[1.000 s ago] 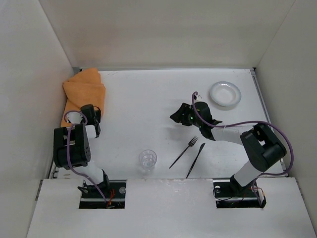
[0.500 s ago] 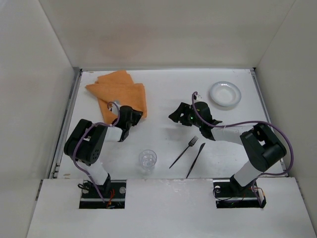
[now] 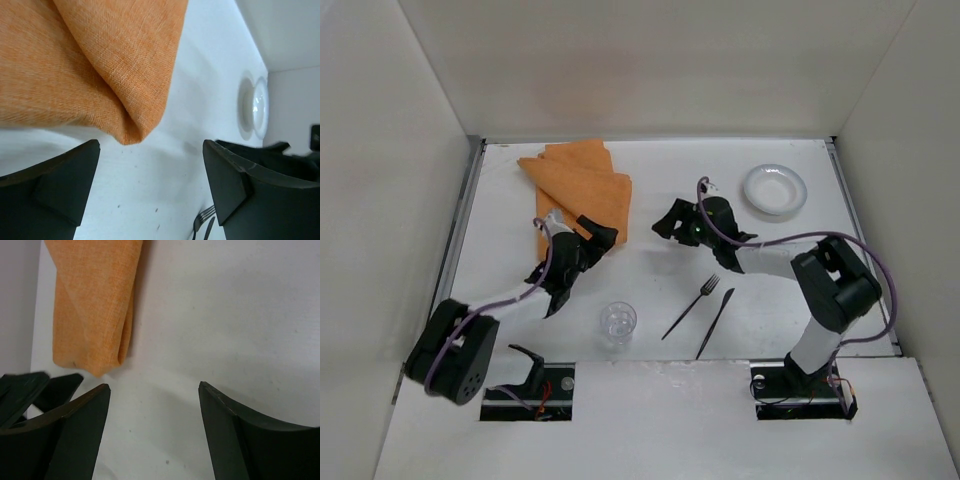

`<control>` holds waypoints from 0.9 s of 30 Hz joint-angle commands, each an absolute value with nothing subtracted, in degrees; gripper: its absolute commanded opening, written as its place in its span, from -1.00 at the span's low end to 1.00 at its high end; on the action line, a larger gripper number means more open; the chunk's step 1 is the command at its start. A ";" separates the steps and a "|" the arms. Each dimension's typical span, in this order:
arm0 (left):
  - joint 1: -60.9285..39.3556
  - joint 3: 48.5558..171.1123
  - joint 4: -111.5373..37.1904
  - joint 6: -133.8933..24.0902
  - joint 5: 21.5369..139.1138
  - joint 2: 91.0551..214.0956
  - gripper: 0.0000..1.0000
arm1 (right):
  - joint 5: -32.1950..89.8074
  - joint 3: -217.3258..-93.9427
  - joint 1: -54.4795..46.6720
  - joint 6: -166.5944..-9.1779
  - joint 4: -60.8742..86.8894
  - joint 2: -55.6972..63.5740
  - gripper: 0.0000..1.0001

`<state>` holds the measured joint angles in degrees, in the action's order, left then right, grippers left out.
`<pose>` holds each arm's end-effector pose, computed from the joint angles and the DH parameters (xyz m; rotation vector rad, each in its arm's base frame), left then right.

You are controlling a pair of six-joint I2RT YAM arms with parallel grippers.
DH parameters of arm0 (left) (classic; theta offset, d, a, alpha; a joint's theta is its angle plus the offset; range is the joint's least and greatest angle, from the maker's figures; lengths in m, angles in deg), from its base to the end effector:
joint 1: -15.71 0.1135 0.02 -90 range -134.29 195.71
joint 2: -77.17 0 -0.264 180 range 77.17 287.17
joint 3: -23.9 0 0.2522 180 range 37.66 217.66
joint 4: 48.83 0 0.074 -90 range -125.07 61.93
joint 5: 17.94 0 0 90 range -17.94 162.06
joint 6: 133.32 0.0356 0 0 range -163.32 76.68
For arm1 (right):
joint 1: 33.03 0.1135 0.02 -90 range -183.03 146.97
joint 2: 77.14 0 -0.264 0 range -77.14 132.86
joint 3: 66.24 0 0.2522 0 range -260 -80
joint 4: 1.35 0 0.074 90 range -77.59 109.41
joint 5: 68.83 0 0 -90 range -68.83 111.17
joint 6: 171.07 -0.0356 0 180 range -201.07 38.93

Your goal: Set the dinner table for one person

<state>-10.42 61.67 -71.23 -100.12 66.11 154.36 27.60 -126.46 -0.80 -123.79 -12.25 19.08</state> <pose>0.2359 -0.1116 0.1788 -0.5926 1.8752 -0.8860 0.2954 0.1909 0.1813 0.1192 2.1330 0.9211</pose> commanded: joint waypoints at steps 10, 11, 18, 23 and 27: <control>-0.34 49.10 -57.75 -99.13 57.65 131.84 0.66 | 28.11 -154.34 0.85 -130.19 -5.70 38.86 0.53; 0.98 48.57 -57.92 -99.22 58.35 131.58 0.66 | 28.28 -156.27 0.85 -131.16 -5.00 40.27 0.53; 11.44 47.07 -62.92 -100.10 65.20 135.60 0.64 | 27.76 -169.01 0.76 -136.26 1.32 48.88 0.53; 14.79 48.03 -69.60 -101.77 69.60 144.82 0.60 | 26.27 -177.63 0.85 -138.37 8.10 53.63 0.51; 14.97 48.91 -74.17 -102.65 71.18 152.04 0.51 | 24.51 -181.68 0.85 -139.60 11.44 55.83 0.49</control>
